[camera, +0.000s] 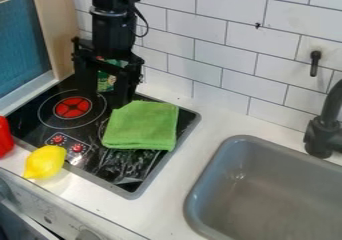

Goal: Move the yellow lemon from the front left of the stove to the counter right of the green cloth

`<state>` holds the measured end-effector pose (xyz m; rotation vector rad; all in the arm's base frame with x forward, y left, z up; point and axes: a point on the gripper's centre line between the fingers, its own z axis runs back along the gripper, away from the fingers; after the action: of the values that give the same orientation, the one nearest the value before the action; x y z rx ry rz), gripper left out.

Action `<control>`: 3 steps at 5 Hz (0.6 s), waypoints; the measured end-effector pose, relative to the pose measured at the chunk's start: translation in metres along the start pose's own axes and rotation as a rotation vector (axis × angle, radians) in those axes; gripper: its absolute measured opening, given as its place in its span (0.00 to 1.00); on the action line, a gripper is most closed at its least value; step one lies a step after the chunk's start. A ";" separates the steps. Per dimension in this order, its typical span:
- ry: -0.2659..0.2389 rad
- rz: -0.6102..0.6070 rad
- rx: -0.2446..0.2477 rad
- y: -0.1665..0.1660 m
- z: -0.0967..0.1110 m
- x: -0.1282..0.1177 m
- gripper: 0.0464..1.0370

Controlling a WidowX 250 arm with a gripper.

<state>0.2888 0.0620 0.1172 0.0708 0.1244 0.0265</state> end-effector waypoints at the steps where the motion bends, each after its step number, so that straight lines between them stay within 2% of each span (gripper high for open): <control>1: 0.030 -0.004 -0.004 -0.001 -0.009 -0.001 0.96; 2: -0.008 -0.015 0.026 0.000 -0.004 -0.027 0.96; 3: -0.012 0.032 0.057 0.012 0.002 -0.055 0.96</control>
<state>0.2339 0.0722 0.1267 0.1300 0.1117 0.0548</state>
